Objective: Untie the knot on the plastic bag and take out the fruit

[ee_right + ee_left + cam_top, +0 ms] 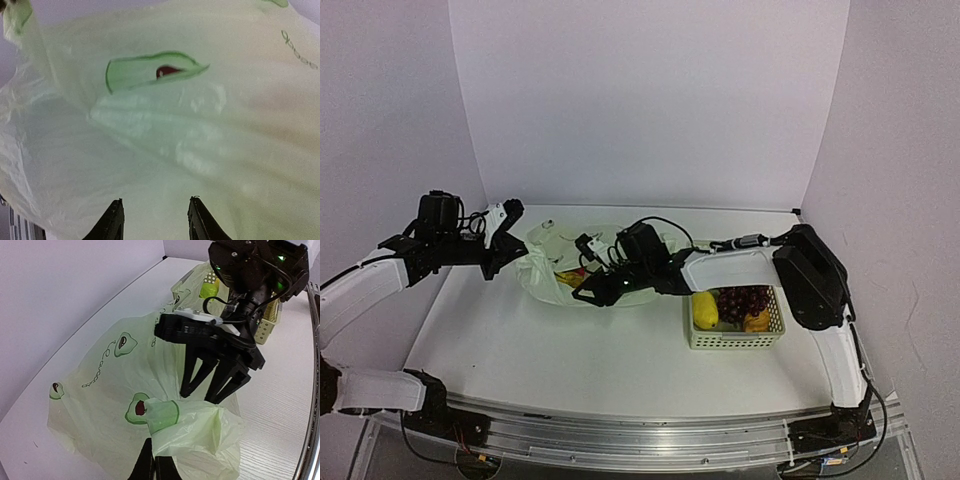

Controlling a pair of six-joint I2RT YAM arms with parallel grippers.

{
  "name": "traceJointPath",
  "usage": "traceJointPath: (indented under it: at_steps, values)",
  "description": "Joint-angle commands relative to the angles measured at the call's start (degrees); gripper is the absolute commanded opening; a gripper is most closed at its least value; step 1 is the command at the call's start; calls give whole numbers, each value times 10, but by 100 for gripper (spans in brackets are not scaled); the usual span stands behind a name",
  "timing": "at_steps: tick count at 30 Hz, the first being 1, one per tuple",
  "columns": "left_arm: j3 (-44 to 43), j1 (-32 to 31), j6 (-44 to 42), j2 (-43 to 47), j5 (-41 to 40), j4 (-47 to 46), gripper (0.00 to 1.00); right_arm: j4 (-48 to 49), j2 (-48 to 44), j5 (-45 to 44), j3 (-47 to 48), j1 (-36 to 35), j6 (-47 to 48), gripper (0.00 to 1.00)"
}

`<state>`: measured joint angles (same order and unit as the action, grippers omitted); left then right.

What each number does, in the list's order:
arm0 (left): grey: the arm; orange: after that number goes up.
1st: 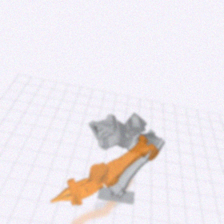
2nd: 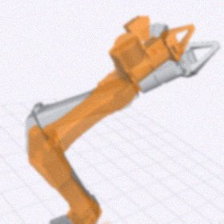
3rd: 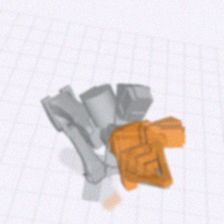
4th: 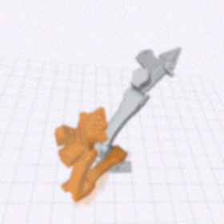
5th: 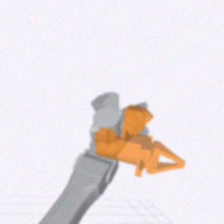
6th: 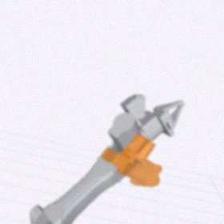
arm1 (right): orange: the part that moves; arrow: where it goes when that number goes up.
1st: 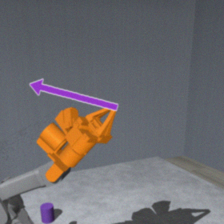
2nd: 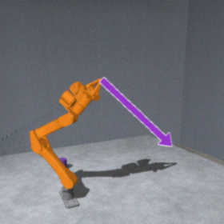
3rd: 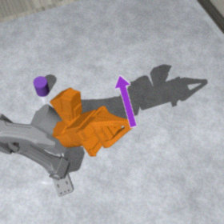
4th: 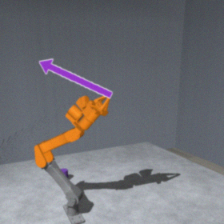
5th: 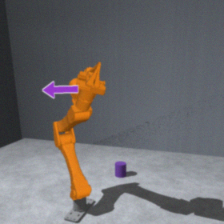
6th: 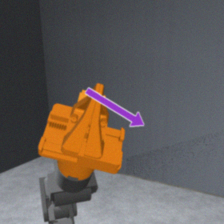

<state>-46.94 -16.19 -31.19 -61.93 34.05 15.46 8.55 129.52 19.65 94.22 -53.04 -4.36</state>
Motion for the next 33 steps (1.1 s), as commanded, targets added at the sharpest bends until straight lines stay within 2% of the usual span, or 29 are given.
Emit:
traceJointPath:
  at_steps: [1, 6, 11, 18, 26, 33]
  values:
    - [-15, 0, 22, -5, -14, -37, 0, 23, -74, -3, -58, 0, 18, 39]
    - [-18, 0, 26, -2, -6, -29, 0, 15, -29, -21, -35, 1, 19, 38]
    - [-18, 0, 19, 6, 2, -24, 0, 1, 43, -69, 73, 2, 34, 37]
    - [-20, 0, 29, 6, 12, -24, 0, -21, 131, -126, 178, 2, 109, 50]
    - [-22, -1, 33, -1, 30, -32, 0, -30, 206, -130, 314, 1, 137, 74]
    - [-16, -1, 37, 3, 36, -37, 0, -59, 268, -152, 350, 1, 145, 76]
